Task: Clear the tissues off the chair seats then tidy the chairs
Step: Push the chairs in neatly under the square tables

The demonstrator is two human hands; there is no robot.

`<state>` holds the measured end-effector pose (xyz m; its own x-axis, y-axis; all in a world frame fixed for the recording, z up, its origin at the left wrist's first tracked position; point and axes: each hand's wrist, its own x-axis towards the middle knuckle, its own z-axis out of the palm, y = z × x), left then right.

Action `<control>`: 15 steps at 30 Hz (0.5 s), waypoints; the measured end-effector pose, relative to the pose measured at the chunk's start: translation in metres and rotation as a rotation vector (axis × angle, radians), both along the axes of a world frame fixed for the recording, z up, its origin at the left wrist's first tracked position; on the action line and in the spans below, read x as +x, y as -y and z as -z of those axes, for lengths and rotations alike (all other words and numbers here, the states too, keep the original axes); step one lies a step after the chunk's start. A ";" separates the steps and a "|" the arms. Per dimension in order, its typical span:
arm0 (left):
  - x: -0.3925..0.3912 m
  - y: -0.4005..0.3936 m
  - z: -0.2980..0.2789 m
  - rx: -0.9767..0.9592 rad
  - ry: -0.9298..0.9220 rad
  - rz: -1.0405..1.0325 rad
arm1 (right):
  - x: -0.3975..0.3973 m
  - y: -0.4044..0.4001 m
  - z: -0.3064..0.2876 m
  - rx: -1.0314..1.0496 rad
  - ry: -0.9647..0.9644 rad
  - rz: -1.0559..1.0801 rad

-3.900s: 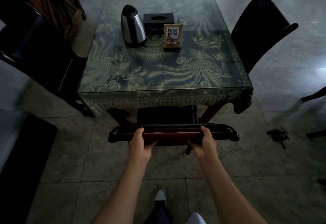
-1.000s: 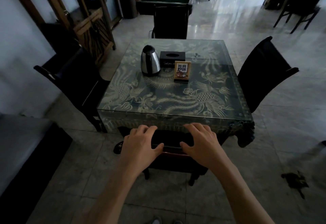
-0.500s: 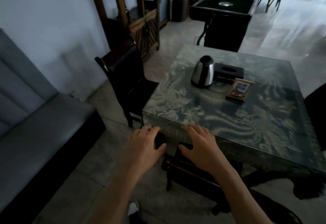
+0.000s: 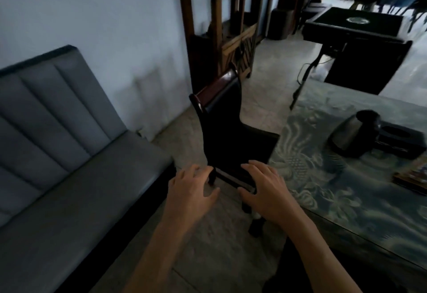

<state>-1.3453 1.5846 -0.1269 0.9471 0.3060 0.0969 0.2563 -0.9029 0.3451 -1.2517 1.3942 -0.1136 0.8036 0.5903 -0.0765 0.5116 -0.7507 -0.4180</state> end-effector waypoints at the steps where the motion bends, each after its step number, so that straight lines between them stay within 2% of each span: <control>1: 0.005 -0.011 0.001 -0.005 0.001 -0.006 | 0.006 -0.012 0.000 0.004 0.000 -0.010; 8: 0.058 -0.090 0.012 -0.035 0.011 -0.066 | 0.071 -0.093 0.005 0.010 -0.029 -0.058; 15: 0.157 -0.176 0.019 -0.030 -0.003 -0.126 | 0.172 -0.174 0.017 0.066 -0.070 -0.082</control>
<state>-1.1885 1.7601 -0.1455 0.9014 0.4249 0.0829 0.3680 -0.8529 0.3703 -1.0799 1.5684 -0.1303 0.7462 0.6597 -0.0896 0.5383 -0.6771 -0.5018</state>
